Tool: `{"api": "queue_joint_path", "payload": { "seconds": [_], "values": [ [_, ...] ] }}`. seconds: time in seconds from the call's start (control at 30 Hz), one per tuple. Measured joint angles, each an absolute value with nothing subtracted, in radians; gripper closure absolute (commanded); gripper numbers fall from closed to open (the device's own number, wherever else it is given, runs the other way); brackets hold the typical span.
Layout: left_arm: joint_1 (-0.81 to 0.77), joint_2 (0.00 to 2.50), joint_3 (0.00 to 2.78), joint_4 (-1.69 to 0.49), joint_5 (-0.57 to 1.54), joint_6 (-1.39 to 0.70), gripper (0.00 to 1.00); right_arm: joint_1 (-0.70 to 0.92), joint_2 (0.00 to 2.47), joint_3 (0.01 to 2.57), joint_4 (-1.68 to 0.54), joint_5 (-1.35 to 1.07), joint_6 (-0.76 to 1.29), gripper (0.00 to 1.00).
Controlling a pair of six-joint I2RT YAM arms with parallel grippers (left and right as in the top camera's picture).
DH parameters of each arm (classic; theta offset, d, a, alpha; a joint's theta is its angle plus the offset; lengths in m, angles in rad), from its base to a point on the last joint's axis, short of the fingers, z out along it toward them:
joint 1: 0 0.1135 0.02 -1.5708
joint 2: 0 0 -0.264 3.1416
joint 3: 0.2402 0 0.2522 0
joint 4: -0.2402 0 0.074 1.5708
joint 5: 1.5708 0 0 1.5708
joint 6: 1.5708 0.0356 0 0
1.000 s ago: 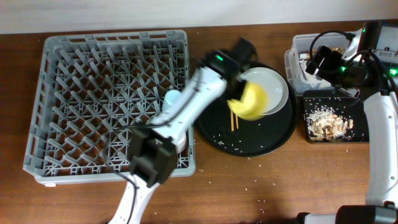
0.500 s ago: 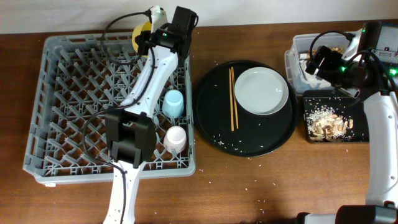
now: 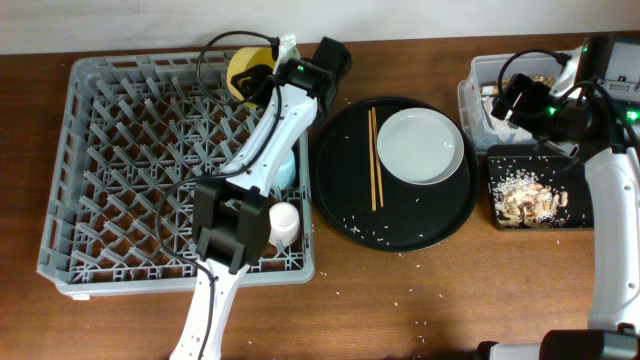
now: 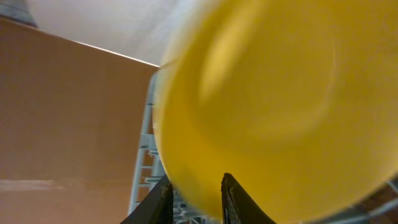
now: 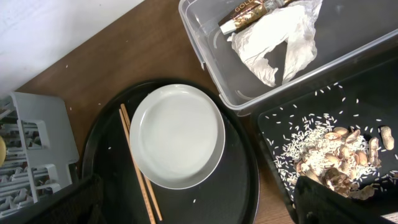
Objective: Sort waste into correct bins and load items into the dishwasher rack
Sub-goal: 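Carry the yellow bowl to the rack's back row with the left gripper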
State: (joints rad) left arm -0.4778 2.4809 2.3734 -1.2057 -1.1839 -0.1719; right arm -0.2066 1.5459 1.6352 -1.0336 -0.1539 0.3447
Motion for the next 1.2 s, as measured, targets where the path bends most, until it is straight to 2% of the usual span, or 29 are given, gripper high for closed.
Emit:
{"api": "queue_joint_path", "payload": {
  "seconds": [0.1,0.23,0.33,0.43,0.53,0.63,0.7,0.8,1.0,1.03,1.1,1.2],
  "values": [
    [-0.501,2.499,2.371,-1.206,-1.152,-0.171,0.73,-0.207,1.546,1.635,-1.033,-0.154,0.344,0.02],
    [-0.571,2.499,2.371,-1.206,-1.147,-0.169,0.59,-0.207,1.546,1.635,-1.033,-0.154,0.344,0.02],
    [-0.583,2.500,2.389,-1.226,-1.098,-0.165,0.53,-0.207,1.546,1.635,-1.034,-0.154,0.344,0.02],
    [-0.545,2.503,2.590,-1.295,-0.804,-0.159,0.33,-0.207,1.546,1.635,-1.033,-0.154,0.345,0.02],
    [-0.366,2.497,2.852,-1.308,-0.276,-0.149,0.32,-0.207,1.546,1.635,-1.033,-0.154,0.344,0.02],
    [-0.160,2.498,2.872,-1.259,0.094,-0.149,0.32,-0.207,1.546,1.635,-1.033,-0.154,0.344,0.01],
    [-0.041,2.507,2.872,-1.252,0.244,-0.149,0.32,-0.207,1.546,1.635,-1.033,-0.154,0.344,0.02],
    [0.000,2.561,2.872,-1.264,0.325,-0.149,0.32,-0.207,1.546,1.635,-1.033,-0.154,0.344,0.02],
    [-0.006,2.660,2.870,-1.268,0.309,-0.146,0.51,-0.207,1.546,1.635,-1.033,-0.154,0.344,0.02],
    [-0.006,2.660,2.870,-1.267,0.302,-0.146,0.64,-0.207,1.546,1.635,-1.033,-0.154,0.344,0.02],
    [-0.006,2.660,2.870,-1.268,0.286,-0.142,0.83,-0.207,1.546,1.635,-1.033,-0.154,0.344,0.02],
    [-0.006,2.660,2.870,-1.269,0.262,-0.139,0.85,-0.207,1.546,1.635,-1.033,-0.154,0.344,0.02]
  ]
}}
